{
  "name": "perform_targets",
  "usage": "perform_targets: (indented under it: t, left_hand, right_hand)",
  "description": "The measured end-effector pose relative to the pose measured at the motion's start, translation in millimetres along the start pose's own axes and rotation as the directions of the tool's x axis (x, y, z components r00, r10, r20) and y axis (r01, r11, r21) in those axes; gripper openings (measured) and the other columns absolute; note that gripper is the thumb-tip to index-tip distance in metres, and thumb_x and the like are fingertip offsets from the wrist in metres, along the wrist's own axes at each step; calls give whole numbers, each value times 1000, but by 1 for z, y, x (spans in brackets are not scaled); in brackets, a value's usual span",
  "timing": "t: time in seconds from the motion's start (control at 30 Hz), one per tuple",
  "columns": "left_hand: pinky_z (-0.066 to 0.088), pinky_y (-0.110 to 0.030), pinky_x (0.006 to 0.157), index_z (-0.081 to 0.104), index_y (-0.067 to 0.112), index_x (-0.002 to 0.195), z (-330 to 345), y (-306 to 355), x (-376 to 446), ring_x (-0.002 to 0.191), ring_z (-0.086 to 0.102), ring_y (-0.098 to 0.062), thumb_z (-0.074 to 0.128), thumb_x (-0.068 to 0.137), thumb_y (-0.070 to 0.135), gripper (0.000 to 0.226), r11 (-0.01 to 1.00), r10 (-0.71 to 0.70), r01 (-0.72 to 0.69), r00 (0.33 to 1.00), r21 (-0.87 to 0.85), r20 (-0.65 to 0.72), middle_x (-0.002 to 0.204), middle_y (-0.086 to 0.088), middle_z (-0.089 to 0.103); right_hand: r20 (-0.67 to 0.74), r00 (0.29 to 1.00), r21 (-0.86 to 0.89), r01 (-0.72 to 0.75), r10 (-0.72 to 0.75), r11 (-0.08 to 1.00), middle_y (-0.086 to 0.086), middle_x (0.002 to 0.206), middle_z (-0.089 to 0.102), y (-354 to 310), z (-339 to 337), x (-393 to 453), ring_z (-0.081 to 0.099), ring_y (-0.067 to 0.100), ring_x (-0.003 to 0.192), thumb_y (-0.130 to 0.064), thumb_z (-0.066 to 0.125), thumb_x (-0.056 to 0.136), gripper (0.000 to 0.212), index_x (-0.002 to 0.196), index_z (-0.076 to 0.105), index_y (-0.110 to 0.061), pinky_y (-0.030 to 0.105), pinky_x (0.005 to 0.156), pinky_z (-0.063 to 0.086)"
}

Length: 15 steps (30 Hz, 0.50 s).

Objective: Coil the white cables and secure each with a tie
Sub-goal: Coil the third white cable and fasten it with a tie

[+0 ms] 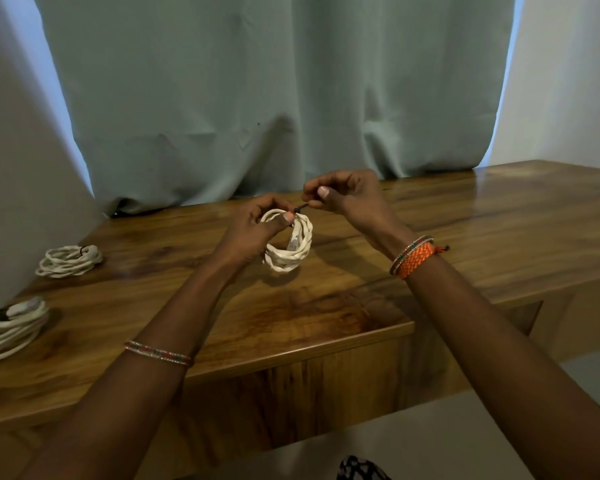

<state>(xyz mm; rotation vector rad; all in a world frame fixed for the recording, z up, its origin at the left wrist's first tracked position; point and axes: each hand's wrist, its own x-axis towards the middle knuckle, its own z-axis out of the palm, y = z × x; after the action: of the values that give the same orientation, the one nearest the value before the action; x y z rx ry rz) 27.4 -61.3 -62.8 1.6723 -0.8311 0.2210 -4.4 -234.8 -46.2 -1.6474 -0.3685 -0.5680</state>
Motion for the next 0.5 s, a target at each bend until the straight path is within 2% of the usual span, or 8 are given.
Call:
perform_targets:
  t: [0.13, 0.27, 0.4, 0.5]
  left_hand:
    - [40, -5, 57, 59, 14, 83, 1, 3, 0, 57, 56, 8, 56, 88, -2, 18, 1000, -8, 7, 1000, 20, 25, 74, 7, 63]
    - [42, -6, 60, 59, 16, 81, 0, 3, -3, 61, 58, 7, 55, 88, -3, 21, 999, -29, 28, 999, 16, 31, 67, 13, 65]
    - [45, -9, 66, 60, 17, 84, -2, 1, -5, 68, 60, 6, 57, 88, -1, 19, 999, -39, 37, 998, 38, 58, 81, 4, 64]
    - [49, -14, 75, 62, 15, 88, -3, 0, -5, 77, 61, 2, 58, 87, 0, 15, 997, -33, 27, 996, 65, 80, 87, 2, 64]
  right_hand:
    - [54, 998, -250, 54, -42, 967, -4, 86, 69, -7, -3, -1, 66, 11, 84, 2, 58, 89, 18, 96, 71, -8, 27, 69, 58]
    - [154, 988, -348, 77, -24, 934, -4, 84, 69, -9, -3, -6, 69, 9, 81, 3, 60, 86, 18, 98, 71, -5, 22, 73, 57]
    - [100, 995, -361, 64, -30, 930, -3, 77, 67, -7, -4, -9, 68, 6, 74, 3, 67, 81, 16, 92, 69, -8, 25, 72, 58]
    - [125, 990, -423, 117, -70, 898, 2, 80, 68, -13, -6, -10, 68, 6, 73, 2, 67, 81, 12, 91, 70, -5, 19, 68, 57]
